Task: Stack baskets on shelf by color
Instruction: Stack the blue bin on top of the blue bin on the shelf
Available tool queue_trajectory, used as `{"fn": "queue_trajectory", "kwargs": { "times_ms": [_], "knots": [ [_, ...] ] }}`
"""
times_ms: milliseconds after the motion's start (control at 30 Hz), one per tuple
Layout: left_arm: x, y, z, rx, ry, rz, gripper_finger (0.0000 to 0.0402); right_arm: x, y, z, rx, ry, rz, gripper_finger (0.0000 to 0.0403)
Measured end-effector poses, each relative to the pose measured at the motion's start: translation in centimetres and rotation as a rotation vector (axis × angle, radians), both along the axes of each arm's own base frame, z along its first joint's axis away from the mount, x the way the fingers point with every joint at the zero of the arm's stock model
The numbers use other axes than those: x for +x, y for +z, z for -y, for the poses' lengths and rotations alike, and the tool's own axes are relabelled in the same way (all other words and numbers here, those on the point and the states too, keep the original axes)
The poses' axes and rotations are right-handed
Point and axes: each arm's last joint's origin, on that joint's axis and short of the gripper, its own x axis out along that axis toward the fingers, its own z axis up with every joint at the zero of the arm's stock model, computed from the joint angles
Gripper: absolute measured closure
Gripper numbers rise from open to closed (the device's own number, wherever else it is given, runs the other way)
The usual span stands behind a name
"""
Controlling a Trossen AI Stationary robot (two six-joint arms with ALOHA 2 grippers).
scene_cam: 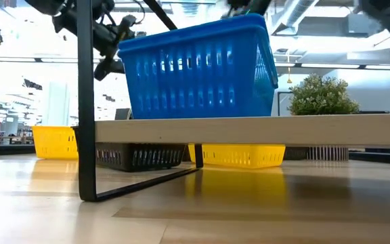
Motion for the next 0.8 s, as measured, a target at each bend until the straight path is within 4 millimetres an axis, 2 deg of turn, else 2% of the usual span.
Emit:
{"fn": "queue_trajectory", "kwargs": {
  "times_ms": [167,233,333,467,533,667,800],
  "knots": [
    [-0.2,0.7,0.7,0.013,-0.001,0.027,0.0164,-3.5,3.8,-6.6,0.028,0.120,-0.037,0.0398],
    [-0.2,0.6,1.0,0.006,-0.011,0.019,0.0164,-3.8,4.5,-9.2,0.022,0.183,-0.018,0.0397],
    [0.0,0.3,1.4,-0.015,-0.030,-0.007,0.0164,-4.3,4.5,-13.1,0.058,0.264,-0.014,0.0392],
    [0.3,0.1,2.0,-0.032,-0.062,-0.030,0.0164,-4.8,2.1,-17.8,0.126,0.357,-0.083,0.0391],
    [0.5,0.1,2.3,-0.030,-0.072,-0.030,0.0164,-4.7,0.5,-19.9,0.140,0.390,-0.060,0.0392],
    [0.8,0.1,2.8,-0.039,-0.068,-0.030,0.0164,-3.6,-2.8,-23.1,0.157,0.453,0.051,0.0391],
    [1.0,0.1,3.2,-0.046,-0.064,-0.030,0.0164,-2.1,-6.1,-25.2,0.178,0.504,0.143,0.0386]
  ]
}}
